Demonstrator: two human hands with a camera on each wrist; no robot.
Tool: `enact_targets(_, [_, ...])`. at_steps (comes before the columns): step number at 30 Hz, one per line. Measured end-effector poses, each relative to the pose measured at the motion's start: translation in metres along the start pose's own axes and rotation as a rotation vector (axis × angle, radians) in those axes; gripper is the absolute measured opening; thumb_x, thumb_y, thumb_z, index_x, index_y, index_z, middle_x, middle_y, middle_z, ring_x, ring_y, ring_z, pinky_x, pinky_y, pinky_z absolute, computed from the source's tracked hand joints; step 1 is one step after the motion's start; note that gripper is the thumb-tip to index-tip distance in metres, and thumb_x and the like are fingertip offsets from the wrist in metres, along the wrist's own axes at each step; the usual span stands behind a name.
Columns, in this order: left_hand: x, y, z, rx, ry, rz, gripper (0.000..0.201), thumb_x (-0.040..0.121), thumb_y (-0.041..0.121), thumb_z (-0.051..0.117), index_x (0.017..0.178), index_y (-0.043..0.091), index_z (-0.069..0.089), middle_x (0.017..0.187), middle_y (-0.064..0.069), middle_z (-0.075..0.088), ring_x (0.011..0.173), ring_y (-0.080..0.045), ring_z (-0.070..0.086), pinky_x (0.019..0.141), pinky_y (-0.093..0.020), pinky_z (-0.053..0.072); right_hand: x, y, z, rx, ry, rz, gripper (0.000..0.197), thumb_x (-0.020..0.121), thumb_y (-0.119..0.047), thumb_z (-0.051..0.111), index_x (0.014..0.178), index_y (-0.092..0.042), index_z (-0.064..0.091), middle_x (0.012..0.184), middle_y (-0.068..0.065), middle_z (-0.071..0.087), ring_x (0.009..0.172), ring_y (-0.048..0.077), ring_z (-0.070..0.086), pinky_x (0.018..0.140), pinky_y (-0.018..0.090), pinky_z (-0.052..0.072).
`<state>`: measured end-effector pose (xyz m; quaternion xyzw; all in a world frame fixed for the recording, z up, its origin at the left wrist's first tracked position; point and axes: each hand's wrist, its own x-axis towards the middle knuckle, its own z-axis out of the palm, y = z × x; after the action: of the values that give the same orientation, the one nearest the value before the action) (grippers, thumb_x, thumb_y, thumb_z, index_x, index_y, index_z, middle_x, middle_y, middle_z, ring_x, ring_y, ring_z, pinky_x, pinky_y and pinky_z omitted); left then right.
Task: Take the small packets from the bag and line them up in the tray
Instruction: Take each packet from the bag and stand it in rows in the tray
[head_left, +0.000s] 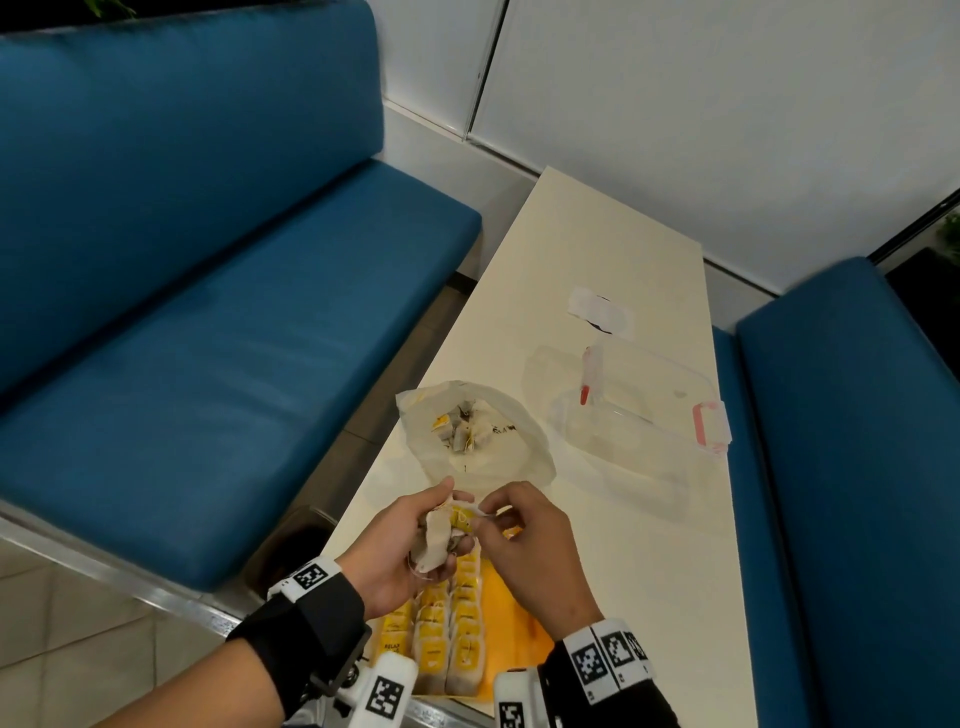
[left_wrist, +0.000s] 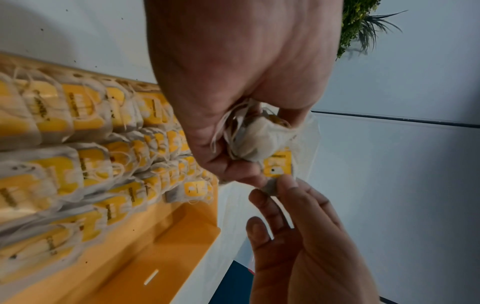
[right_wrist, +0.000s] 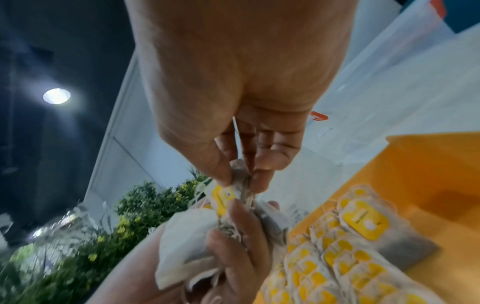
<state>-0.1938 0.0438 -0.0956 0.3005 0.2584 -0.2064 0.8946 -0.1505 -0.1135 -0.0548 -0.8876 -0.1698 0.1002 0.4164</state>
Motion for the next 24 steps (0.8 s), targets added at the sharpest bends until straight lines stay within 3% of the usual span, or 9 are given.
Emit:
enact_targets(4, [0.001, 0.001, -0.002, -0.032, -0.022, -0.001, 0.051, 0.094, 0.043, 0.067, 0.13, 0.007, 0.064, 0.099, -0.016, 0.066, 0.073, -0.018, 0.064, 0.052, -0.024, 0.051, 0.0, 0.003, -0.003, 0.103, -0.007, 0.112, 0.019, 0.084, -0.013, 0.07, 0.09, -0.031, 0.065, 0.083, -0.01, 0.066, 0.067, 0.007, 0.06, 0.064, 0.022, 0.052])
enact_targets(7, [0.004, 0.0, -0.005, -0.033, -0.026, 0.0, 0.054, 0.092, 0.041, 0.07, 0.132, 0.005, 0.064, 0.102, -0.017, 0.063, 0.072, -0.018, 0.063, 0.051, -0.024, 0.051, 0.0, 0.005, 0.0, 0.107, -0.071, 0.135, 0.029, 0.083, -0.014, 0.065, 0.096, -0.04, 0.068, 0.084, -0.006, 0.067, 0.068, 0.02, 0.067, 0.065, 0.032, 0.056])
enact_targets(12, [0.008, 0.0, -0.005, -0.02, -0.009, 0.01, 0.055, 0.09, 0.036, 0.073, 0.132, 0.002, 0.063, 0.103, -0.019, 0.064, 0.072, -0.019, 0.063, 0.049, -0.023, 0.052, 0.001, 0.011, 0.001, 0.004, -0.099, 0.117, 0.022, 0.086, -0.025, 0.065, 0.099, -0.044, 0.065, 0.085, -0.013, 0.069, 0.068, 0.013, 0.07, 0.072, 0.036, 0.058])
enact_targets(15, [0.009, 0.0, -0.005, -0.018, -0.007, 0.003, 0.055, 0.093, 0.035, 0.07, 0.134, 0.0, 0.062, 0.102, -0.018, 0.064, 0.072, -0.018, 0.063, 0.049, -0.023, 0.051, 0.001, 0.012, 0.001, -0.077, -0.101, 0.066, 0.024, 0.091, -0.029, 0.062, 0.107, -0.047, 0.058, 0.084, -0.013, 0.069, 0.072, 0.007, 0.069, 0.073, 0.033, 0.058])
enact_targets(18, [0.01, 0.001, -0.006, -0.035, -0.003, -0.008, 0.049, 0.094, 0.035, 0.068, 0.13, 0.002, 0.064, 0.098, -0.017, 0.065, 0.069, -0.017, 0.063, 0.05, -0.023, 0.05, 0.001, 0.01, 0.002, -0.149, -0.076, 0.027, 0.018, 0.095, -0.028, 0.059, 0.11, -0.038, 0.06, 0.076, -0.018, 0.066, 0.069, 0.003, 0.066, 0.071, 0.028, 0.055])
enact_targets(20, [0.009, 0.003, -0.005, -0.051, 0.009, -0.015, 0.042, 0.093, 0.035, 0.069, 0.124, 0.007, 0.067, 0.092, -0.015, 0.065, 0.066, -0.017, 0.062, 0.049, -0.023, 0.05, 0.001, 0.01, 0.002, -0.162, -0.049, 0.019, 0.012, 0.095, -0.028, 0.06, 0.105, -0.033, 0.064, 0.078, -0.018, 0.067, 0.07, 0.002, 0.064, 0.071, 0.026, 0.053])
enact_targets(24, [0.009, 0.006, -0.005, -0.082, 0.026, -0.021, 0.035, 0.089, 0.034, 0.071, 0.115, 0.011, 0.066, 0.084, -0.013, 0.063, 0.065, -0.018, 0.061, 0.046, -0.024, 0.05, 0.003, 0.015, 0.001, -0.127, -0.004, -0.012, 0.009, 0.09, -0.022, 0.068, 0.093, -0.03, 0.069, 0.092, -0.017, 0.067, 0.086, 0.001, 0.064, 0.077, 0.017, 0.051])
